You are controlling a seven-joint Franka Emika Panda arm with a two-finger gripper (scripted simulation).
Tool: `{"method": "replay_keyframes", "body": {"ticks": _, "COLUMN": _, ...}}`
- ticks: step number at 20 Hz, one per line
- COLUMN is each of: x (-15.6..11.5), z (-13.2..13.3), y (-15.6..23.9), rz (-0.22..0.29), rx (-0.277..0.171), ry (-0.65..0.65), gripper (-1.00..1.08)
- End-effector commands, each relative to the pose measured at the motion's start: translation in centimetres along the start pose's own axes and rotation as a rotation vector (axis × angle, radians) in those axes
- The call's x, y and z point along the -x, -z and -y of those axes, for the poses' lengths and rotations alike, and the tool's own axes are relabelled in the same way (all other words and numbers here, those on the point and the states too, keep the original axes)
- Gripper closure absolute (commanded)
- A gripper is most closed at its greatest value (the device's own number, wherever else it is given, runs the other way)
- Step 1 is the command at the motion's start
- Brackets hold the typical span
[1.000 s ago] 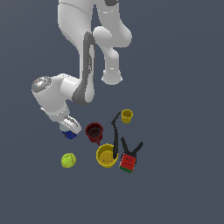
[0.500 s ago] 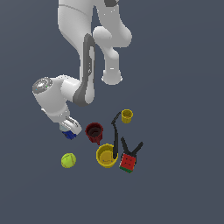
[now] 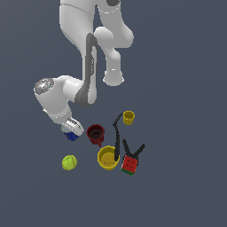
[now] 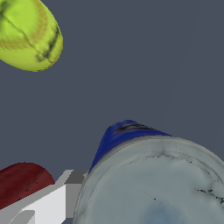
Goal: Pick up a designated object from a clutter of objects.
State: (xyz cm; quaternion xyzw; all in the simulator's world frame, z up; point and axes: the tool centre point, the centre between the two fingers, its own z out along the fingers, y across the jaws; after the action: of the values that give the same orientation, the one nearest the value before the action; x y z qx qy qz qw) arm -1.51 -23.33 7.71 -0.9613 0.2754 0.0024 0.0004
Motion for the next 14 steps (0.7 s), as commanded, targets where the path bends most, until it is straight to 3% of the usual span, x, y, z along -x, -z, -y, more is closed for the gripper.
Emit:
{"method": "replay_keyframes", "body": {"ticks": 1, "x": 0.3, "z": 0.5, "y": 0.6, "rz": -0.004, "rx": -0.001, "ry": 0.001, "gripper": 1.08}}
{"method": "replay_keyframes", "body": {"ticks": 14, "x": 5.7, "z": 6.0, "y": 6.7, "rz": -0.004, "rx": -0.001, "ry": 0.001, "gripper": 1.08}}
